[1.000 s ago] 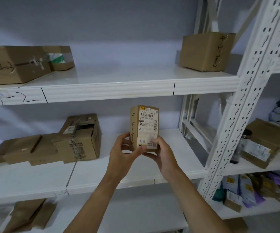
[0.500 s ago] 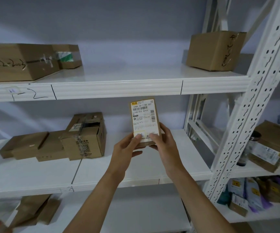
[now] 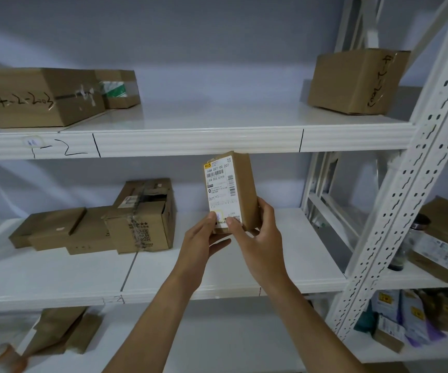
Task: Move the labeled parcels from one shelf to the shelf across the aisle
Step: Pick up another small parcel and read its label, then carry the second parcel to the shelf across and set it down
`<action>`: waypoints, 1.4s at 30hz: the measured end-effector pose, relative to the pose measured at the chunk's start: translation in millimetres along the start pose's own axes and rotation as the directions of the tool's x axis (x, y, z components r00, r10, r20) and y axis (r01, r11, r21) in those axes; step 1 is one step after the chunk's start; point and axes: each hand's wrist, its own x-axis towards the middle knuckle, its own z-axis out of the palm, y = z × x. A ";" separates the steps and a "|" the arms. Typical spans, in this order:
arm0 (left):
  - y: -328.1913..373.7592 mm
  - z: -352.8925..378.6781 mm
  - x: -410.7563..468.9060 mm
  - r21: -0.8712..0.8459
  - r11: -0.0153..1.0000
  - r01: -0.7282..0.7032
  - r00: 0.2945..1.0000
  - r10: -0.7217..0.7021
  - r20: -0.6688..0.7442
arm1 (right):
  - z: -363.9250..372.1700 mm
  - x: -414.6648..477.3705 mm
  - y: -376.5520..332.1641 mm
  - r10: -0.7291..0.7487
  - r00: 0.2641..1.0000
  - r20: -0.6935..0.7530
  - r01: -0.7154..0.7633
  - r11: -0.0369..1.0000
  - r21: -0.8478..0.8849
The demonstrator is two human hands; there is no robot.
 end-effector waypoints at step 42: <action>97.6 -141.4 -75.3 0.190 0.946 -0.262 0.904 0.310 -0.293 | 130.9 -14.1 -84.0 -0.046 0.929 0.367 -0.145 0.867 0.477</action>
